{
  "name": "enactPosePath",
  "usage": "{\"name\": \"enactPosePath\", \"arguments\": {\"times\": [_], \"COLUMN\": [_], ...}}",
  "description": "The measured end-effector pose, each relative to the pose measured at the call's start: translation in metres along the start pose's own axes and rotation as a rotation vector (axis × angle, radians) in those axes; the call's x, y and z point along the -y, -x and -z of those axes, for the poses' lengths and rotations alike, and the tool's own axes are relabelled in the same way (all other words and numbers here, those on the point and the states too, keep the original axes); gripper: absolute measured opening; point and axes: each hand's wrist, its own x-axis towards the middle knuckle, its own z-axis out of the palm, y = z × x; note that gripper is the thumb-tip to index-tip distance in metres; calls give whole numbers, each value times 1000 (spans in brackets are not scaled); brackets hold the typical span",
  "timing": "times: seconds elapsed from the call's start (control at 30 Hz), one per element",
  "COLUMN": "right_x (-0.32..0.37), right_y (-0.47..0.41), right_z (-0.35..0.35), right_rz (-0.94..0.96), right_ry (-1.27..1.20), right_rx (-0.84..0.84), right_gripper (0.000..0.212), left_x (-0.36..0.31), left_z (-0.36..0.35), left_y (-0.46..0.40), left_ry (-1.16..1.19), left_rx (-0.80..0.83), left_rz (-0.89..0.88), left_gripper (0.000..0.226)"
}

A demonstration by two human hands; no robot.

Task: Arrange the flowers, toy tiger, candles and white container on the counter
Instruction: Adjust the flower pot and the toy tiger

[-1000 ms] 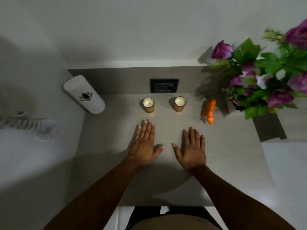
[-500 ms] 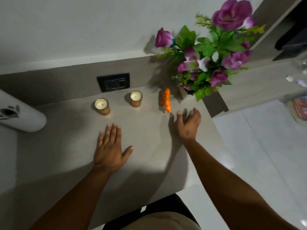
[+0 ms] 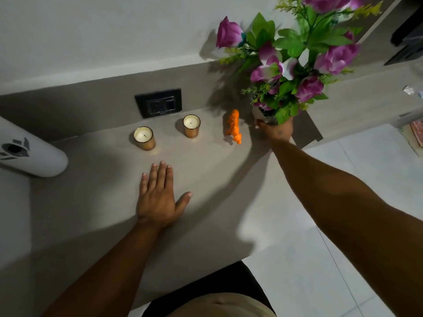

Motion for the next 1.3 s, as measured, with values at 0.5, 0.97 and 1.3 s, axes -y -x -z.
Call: {"name": "enactPosePath", "arguments": {"times": [0.5, 0.97, 1.3], "right_x": [3, -8, -13], "right_y": [-11, 26, 111], "right_z": [-4, -3, -14], "right_rz": [-99, -138, 448], "right_ry": [-89, -76, 90], "right_rx": [-51, -43, 230], "right_gripper": [86, 79, 57], "left_x": [-1, -1, 1], "left_z": [0, 3, 3], "left_y": [0, 1, 0], "left_ry": [9, -12, -24], "left_rx": [-3, 19, 14], "left_rz": [4, 9, 13], "left_gripper": [99, 98, 98]}}
